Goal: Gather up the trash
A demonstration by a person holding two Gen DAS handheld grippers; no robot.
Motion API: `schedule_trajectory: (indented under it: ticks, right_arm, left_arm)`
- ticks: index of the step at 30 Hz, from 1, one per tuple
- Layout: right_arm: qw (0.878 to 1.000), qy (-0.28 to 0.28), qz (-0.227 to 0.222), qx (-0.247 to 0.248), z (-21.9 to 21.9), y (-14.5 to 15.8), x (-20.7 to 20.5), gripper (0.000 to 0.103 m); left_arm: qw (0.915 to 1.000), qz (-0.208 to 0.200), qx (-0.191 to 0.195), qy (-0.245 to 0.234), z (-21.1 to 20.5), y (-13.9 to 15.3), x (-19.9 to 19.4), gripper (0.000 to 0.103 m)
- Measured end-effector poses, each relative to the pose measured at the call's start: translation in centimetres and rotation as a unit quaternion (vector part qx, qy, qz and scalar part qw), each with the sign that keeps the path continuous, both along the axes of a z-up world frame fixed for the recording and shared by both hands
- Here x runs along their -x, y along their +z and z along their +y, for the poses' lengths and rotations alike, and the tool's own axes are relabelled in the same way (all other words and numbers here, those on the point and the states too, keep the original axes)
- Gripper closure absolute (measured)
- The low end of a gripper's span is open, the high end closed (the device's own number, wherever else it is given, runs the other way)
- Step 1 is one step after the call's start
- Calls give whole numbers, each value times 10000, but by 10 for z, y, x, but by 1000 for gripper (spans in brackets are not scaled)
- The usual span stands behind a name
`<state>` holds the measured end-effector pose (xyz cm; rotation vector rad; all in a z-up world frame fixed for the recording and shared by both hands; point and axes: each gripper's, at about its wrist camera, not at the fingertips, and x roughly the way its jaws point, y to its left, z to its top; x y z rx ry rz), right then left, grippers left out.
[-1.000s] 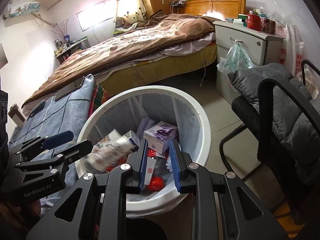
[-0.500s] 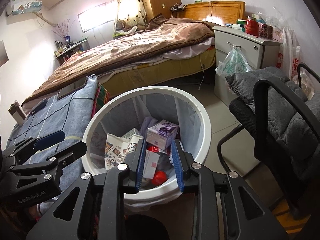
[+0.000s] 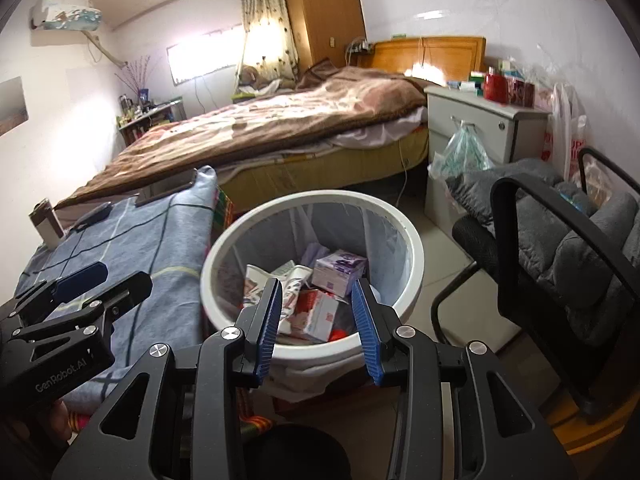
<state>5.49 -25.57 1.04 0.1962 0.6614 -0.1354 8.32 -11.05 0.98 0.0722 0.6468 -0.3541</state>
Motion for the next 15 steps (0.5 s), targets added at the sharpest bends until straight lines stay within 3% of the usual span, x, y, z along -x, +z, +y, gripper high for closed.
schedule_trajectory:
  ticks: [4,15]
  right_arm:
    - [9999,-9,-160,-21,7,3,11,64]
    - [9995,-57,-313,56,20,0,26,64]
  left_arm:
    - [9994,-211,-205,184,6,1,15,33]
    - [9989,-307,-44,347,20,0,36,33]
